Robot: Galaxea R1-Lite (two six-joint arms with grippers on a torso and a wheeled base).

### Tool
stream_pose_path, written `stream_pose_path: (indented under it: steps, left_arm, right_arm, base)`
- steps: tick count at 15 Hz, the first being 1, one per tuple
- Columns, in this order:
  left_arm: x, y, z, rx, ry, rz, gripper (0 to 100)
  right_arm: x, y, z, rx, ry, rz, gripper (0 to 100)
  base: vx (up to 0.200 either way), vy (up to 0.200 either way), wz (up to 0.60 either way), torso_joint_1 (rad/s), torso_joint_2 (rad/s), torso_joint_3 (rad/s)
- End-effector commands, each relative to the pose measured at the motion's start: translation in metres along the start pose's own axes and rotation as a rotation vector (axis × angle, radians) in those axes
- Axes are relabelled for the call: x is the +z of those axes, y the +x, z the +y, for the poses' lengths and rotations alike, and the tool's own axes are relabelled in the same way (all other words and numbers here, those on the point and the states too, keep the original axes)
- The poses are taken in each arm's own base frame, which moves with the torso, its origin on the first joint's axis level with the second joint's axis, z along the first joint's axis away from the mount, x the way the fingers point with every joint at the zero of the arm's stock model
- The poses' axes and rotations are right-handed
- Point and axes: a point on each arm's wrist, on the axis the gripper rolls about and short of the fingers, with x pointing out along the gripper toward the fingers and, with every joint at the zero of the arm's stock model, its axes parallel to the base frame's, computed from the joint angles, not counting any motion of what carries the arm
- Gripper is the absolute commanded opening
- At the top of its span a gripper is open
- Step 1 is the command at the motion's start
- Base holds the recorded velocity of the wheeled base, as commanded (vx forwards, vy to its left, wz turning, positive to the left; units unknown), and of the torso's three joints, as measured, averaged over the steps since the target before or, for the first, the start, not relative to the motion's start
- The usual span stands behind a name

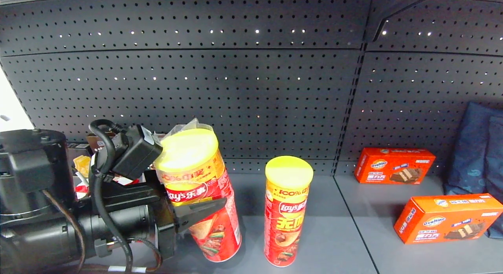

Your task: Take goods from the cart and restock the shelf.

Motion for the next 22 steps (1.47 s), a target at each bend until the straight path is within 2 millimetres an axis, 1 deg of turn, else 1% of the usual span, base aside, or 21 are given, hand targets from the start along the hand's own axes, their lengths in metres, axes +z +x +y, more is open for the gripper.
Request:
stream_pose_path:
  steps: [1, 3, 6, 9, 13, 15, 22]
  left_arm:
    - [0.0, 0.001, 0.001, 0.004, -0.003, 0.001, 0]
    - [-0.002, -0.002, 0.0, 0.015, -0.005, 0.006, 0]
    - [0.001, -0.003, 0.005, 0.038, -0.006, -0.003, 0]
    - [-0.003, -0.004, 0.005, 0.034, -0.011, 0.004, 0]
    - [0.006, -0.009, 0.007, 0.051, 0.003, -0.031, 0]
    - [0.002, -0.01, 0.007, 0.046, -0.002, -0.019, 0]
    - [0.001, -0.002, 0.009, 0.04, 0.028, 0.0, 0]
  right_arm:
    - [-0.007, 0.001, -0.003, -0.135, 0.048, 0.031, 100]
    - [-0.007, 0.001, -0.002, -0.096, 0.007, 0.037, 100]
    - [-0.007, 0.001, -0.002, -0.093, 0.011, 0.036, 100]
    - [-0.007, 0.001, -0.002, -0.093, 0.011, 0.036, 100]
    - [-0.007, 0.001, -0.002, -0.093, 0.011, 0.036, 100]
    - [-0.007, 0.001, -0.002, -0.093, 0.011, 0.036, 100]
    - [-0.007, 0.001, -0.002, -0.093, 0.011, 0.036, 100]
  base:
    - [0.0, 0.0, 0.0, 0.0, 0.0, 0.0]
    - [0.0, 0.0, 0.0, 0.0, 0.0, 0.0]
    - [0.0, 0.0, 0.0, 0.0, 0.0, 0.0]
    - [0.0, 0.0, 0.0, 0.0, 0.0, 0.0]
    - [0.0, 0.0, 0.0, 0.0, 0.0, 0.0]
    - [0.0, 0.0, 0.0, 0.0, 0.0, 0.0]
    - [0.0, 0.0, 0.0, 0.0, 0.0, 0.0]
